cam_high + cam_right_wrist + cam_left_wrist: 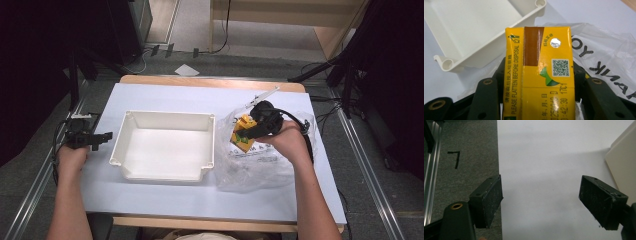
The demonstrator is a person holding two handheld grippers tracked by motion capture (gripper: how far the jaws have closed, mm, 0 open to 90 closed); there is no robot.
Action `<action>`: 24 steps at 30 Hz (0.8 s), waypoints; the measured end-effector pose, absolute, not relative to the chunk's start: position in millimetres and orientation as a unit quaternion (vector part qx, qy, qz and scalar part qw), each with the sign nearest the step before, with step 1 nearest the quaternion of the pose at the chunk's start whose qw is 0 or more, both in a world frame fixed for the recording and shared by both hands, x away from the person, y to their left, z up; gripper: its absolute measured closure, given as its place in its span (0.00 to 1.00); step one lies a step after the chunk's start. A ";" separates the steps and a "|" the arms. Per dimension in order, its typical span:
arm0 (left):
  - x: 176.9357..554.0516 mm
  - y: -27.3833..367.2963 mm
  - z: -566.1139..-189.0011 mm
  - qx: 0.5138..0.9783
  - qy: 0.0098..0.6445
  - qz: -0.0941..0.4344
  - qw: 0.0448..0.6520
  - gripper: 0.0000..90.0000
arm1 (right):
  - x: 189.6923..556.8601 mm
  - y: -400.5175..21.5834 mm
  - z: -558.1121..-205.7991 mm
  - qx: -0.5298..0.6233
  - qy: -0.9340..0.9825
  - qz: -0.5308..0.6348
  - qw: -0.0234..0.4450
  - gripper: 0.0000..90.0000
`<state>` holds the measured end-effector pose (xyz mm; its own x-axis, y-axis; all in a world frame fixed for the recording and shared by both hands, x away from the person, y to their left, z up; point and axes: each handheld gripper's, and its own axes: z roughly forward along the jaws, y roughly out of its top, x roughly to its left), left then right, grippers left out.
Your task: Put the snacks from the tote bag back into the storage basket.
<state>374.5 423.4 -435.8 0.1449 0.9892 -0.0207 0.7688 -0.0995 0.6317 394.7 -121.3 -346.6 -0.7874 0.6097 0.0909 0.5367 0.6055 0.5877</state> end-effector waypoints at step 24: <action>372.9 426.3 -436.6 0.705 0.622 0.212 0.269 0.23 | 414.0 -92.7 -327.4 0.295 0.905 0.302 0.058 0.58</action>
